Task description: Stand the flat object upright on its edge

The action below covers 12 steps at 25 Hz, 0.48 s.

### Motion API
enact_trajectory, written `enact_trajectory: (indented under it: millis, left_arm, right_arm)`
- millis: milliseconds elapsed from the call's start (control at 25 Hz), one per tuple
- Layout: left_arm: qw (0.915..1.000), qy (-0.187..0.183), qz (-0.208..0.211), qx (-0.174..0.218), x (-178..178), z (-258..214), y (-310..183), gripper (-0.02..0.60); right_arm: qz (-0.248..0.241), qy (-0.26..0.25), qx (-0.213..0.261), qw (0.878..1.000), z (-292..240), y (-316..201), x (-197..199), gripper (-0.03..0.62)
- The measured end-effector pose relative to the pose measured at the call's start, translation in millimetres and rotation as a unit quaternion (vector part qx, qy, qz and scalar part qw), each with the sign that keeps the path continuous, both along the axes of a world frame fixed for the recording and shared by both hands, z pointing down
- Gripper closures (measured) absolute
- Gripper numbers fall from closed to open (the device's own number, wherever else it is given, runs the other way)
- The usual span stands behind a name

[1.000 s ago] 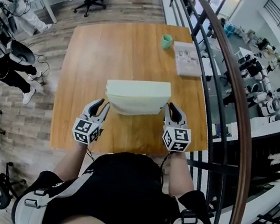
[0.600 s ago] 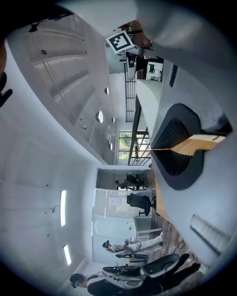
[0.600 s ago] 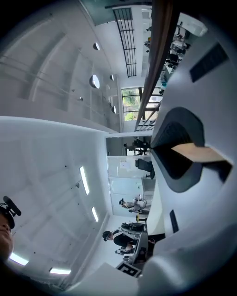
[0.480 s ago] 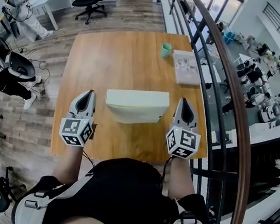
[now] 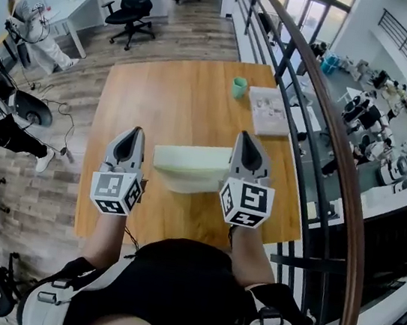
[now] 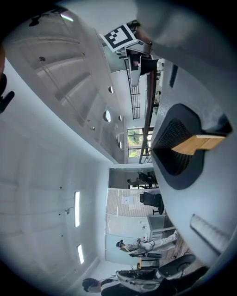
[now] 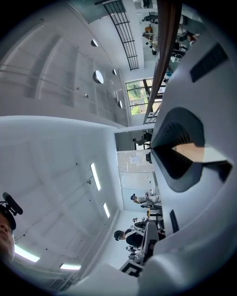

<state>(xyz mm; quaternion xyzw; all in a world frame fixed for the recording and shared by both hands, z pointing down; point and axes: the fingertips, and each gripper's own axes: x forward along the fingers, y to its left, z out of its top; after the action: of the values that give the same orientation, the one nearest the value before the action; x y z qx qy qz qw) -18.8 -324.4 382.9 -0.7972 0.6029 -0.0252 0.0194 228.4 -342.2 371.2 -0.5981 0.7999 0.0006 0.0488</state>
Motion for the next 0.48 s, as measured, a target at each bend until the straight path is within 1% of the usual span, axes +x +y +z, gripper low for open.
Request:
enact_trajectory:
  millis: [280, 480]
  left_arm:
    - [1.0, 0.009, 0.002, -0.001, 4.8, 0.5, -5.7, 0.577]
    - [0.9999, 0.011, -0.004, -0.009, 0.5, 4.1, -10.0, 0.577]
  right_arm:
    - [-0.028, -0.003, 0.0, 1.0, 5.8, -4.4, -18.8, 0.59]
    - [-0.038, 0.0, -0.007, 0.999, 9.4, -11.0, -26.0, 0.59]
